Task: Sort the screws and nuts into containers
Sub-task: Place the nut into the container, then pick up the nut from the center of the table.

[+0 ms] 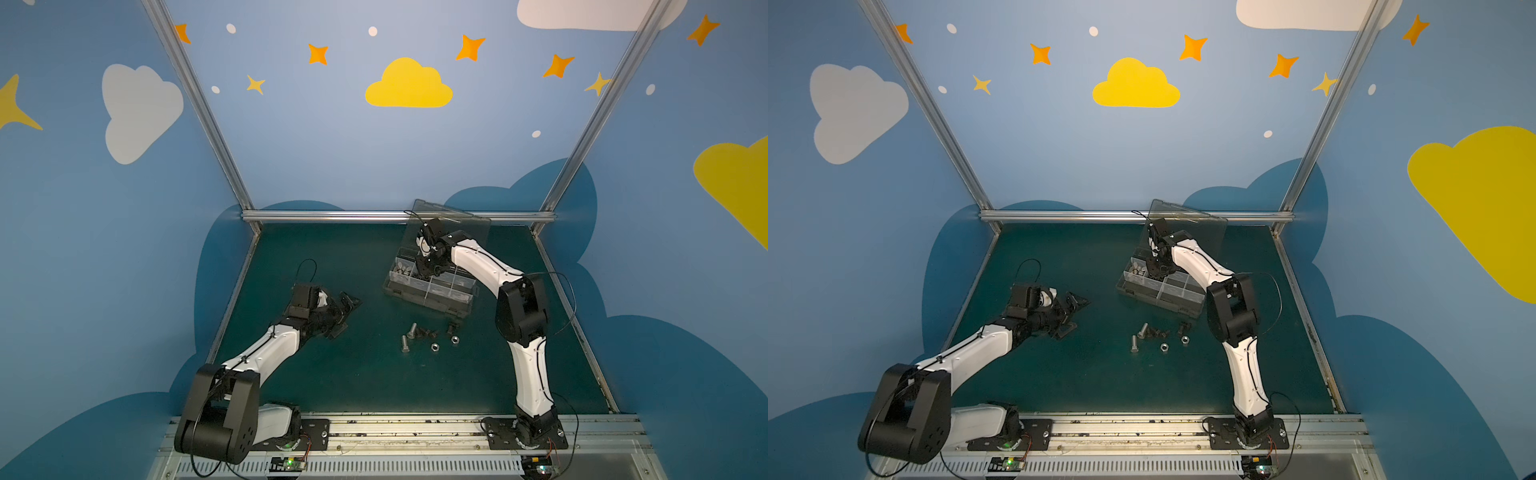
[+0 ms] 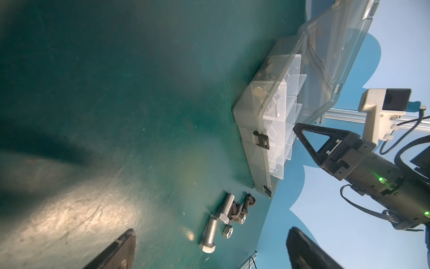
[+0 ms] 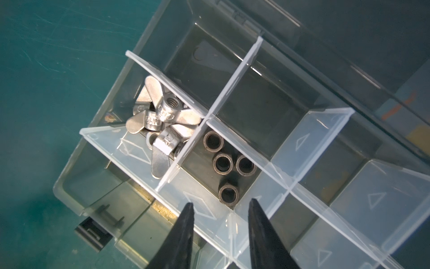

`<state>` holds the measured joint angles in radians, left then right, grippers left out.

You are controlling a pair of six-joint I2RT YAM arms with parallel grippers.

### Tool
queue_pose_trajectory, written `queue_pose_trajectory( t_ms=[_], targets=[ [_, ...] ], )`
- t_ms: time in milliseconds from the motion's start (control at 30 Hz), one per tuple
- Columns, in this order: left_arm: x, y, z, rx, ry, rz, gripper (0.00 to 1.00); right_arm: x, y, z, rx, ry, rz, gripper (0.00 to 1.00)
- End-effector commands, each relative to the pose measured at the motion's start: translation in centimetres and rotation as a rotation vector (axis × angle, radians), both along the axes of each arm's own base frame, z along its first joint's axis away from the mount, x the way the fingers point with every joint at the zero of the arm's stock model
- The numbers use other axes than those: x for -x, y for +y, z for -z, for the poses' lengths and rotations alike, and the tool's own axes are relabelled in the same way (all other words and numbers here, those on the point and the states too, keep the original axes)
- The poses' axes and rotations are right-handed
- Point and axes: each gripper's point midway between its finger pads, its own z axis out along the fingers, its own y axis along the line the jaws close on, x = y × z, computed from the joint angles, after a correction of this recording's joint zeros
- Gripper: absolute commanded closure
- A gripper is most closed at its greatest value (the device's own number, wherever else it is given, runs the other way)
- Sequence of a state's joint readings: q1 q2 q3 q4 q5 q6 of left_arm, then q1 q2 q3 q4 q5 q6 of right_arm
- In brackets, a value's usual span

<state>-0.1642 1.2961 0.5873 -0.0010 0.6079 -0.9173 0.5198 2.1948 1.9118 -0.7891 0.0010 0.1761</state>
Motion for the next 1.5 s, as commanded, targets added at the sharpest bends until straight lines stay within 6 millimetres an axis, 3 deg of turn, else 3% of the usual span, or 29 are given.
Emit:
queue_pose_trajectory(
  t_ms=[0, 167, 367, 600, 800, 1000, 1467],
  targets=[
    [-0.8, -0.1, -0.6, -0.005, -0.018, 0.001, 0.00, 0.9, -0.2, -2.4, -0.021, -0.018, -0.023, 0.61],
    [-1.2, -0.6, -0.4, 0.012, -0.022, 0.017, 0.00, 3.8, -1.6, -5.1, -0.042, -0.036, -0.021, 0.53],
    [-1.7, -1.0, -0.7, 0.031, -0.037, 0.024, 0.00, 9.1, -4.5, -5.2, -0.047, 0.014, 0.027, 0.43],
    [-1.9, -1.4, -0.9, 0.040, -0.043, 0.041, 0.00, 15.3, -7.8, -2.9, -0.040, 0.074, 0.091, 0.39],
    [-1.9, -1.4, -0.8, 0.041, -0.039, 0.041, 0.00, 18.9, -9.8, 0.5, -0.020, 0.157, 0.162, 0.38],
    [-1.7, -1.4, -0.7, 0.034, -0.033, 0.039, 0.00, 20.2, -10.1, 2.6, -0.023, 0.210, 0.186, 0.38],
    [-1.4, -1.4, -0.3, 0.021, -0.018, 0.037, 0.00, 20.8, -9.9, 6.0, 0.068, 0.280, 0.163, 0.38]
  ],
)
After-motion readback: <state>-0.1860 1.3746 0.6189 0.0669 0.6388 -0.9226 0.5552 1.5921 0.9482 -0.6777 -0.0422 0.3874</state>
